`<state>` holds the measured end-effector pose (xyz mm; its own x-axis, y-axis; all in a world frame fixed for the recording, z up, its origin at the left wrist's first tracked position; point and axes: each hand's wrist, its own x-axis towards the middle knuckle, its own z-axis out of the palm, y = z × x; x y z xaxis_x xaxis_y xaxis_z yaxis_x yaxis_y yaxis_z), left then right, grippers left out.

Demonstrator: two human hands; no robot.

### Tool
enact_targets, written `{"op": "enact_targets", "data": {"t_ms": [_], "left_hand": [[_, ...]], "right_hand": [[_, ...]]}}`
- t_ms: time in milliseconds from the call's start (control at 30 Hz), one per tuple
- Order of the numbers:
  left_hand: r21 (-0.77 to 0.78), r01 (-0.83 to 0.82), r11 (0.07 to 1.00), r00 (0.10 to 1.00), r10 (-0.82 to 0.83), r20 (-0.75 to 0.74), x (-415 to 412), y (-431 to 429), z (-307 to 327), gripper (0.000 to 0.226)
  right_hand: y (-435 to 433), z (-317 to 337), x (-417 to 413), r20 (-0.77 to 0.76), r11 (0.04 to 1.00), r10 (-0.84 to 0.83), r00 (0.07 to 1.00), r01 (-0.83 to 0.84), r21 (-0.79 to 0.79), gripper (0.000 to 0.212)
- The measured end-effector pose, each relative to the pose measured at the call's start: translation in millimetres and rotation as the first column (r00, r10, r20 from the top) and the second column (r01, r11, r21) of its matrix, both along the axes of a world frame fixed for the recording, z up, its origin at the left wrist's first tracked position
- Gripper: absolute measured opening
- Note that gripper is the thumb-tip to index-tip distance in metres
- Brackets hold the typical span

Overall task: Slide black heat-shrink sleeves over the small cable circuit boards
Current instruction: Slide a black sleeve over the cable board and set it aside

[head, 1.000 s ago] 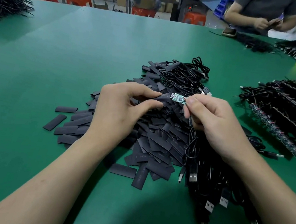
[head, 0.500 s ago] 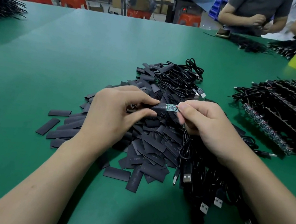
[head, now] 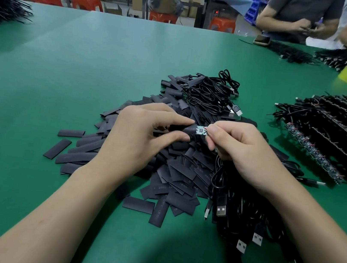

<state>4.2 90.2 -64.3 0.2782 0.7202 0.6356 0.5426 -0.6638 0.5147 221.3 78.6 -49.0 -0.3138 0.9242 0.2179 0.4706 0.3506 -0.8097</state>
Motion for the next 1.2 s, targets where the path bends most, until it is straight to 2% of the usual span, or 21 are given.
{"op": "enact_targets", "data": {"t_ms": [400, 500, 600, 667, 833, 1133, 1200], "left_hand": [[0.034, 0.053, 0.998, 0.999, -0.053, 0.010, 7.2, -4.6, 0.7, 0.022], [0.035, 0.029, 0.999, 0.999, -0.029, 0.015, 7.2, -4.5, 1.7, 0.020], [0.036, -0.004, 0.999, 1.000, 0.003, 0.026, 6.6, -4.6, 2.3, 0.019], [0.035, -0.008, 0.999, 0.999, 0.006, 0.038, 6.6, -5.2, 2.1, 0.017], [0.040, 0.022, 0.999, 0.999, -0.023, 0.034, 7.4, -6.0, 0.2, 0.017], [0.141, 0.054, 0.989, 0.995, -0.041, -0.094, 8.8, -4.1, -6.1, 0.020], [0.144, 0.051, 0.988, 0.996, -0.039, -0.085, 9.3, -4.1, -6.3, 0.019]], "right_hand": [[0.0, -4.1, -3.3, 0.058, 0.999, 0.045, 0.997, -0.046, 0.021, 0.037], [0.7, -4.8, -2.9, 0.009, 0.999, 0.012, 1.000, -0.013, 0.039, 0.030], [2.2, -5.0, -2.6, -0.148, 0.998, -0.033, 0.988, 0.039, 0.039, 0.017], [2.8, -5.4, -2.8, -0.192, 0.999, -0.029, 0.981, 0.037, 0.038, 0.013], [4.5, -6.3, -1.4, -0.190, 1.000, -0.024, 0.982, 0.026, 0.011, 0.018], [4.2, -7.9, -2.2, -0.148, 0.999, -0.038, 0.988, 0.035, -0.023, 0.016], [4.2, -8.1, -2.0, -0.164, 0.999, -0.042, 0.986, 0.039, -0.022, 0.015]]}}
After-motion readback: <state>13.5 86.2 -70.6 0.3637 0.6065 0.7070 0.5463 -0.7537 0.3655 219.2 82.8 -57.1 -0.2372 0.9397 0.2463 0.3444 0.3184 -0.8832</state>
